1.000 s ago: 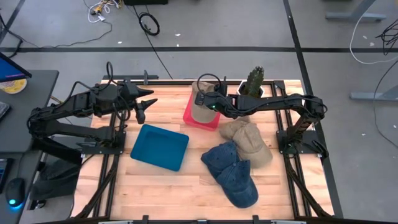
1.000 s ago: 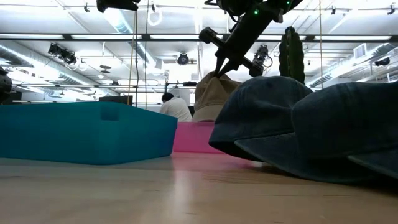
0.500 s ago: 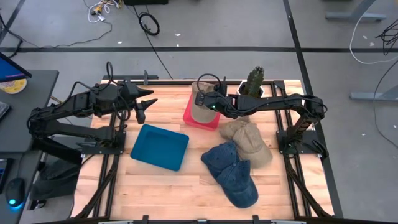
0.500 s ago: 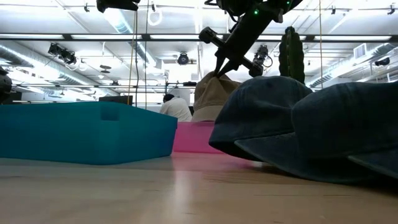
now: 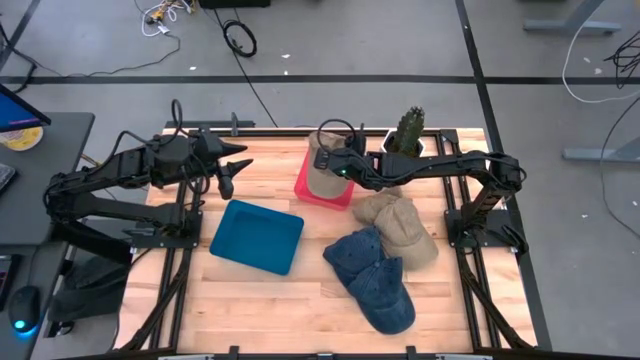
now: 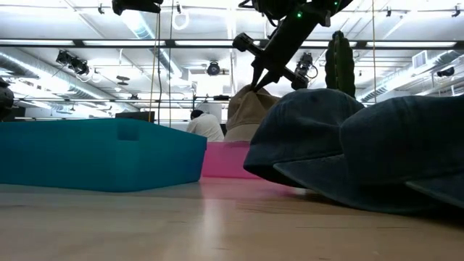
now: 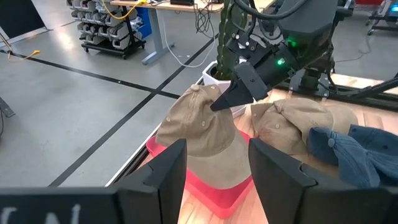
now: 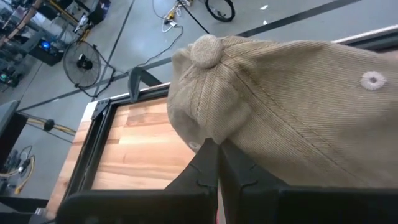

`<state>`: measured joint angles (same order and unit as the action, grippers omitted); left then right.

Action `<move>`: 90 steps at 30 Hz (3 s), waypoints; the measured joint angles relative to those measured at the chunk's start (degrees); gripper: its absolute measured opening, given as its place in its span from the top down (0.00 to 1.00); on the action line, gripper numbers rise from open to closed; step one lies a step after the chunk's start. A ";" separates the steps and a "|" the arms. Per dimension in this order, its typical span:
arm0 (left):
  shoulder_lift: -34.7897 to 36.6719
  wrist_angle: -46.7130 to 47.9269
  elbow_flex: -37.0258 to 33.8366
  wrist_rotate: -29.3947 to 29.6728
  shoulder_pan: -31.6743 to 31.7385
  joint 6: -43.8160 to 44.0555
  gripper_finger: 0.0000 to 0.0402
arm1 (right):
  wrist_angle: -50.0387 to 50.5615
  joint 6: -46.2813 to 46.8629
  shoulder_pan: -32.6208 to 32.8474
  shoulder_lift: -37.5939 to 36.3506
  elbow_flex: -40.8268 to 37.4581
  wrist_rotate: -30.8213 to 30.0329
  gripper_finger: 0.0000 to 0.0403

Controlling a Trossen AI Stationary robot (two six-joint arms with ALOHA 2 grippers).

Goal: Pick & Place hat
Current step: Put the bottom brown cap into the pink bin

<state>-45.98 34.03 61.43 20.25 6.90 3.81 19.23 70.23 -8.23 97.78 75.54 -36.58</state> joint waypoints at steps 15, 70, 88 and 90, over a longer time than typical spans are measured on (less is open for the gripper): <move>-0.02 1.87 0.00 -0.02 0.00 0.02 0.56 | -7.27 -0.49 -1.12 -0.02 -5.92 2.01 1.00; -0.02 1.78 0.00 0.00 0.00 0.07 0.56 | -18.41 -1.92 -7.77 0.28 -14.22 16.92 1.00; -0.02 1.78 0.00 0.02 0.00 0.07 0.56 | -10.72 1.34 -7.85 0.33 -14.22 15.58 1.00; -0.02 1.79 0.00 0.00 0.00 0.08 0.56 | -9.82 1.34 -7.86 0.33 -14.22 14.87 1.00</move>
<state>-46.00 35.83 61.43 20.25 6.90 3.90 9.41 71.57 -16.09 98.10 61.32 -21.71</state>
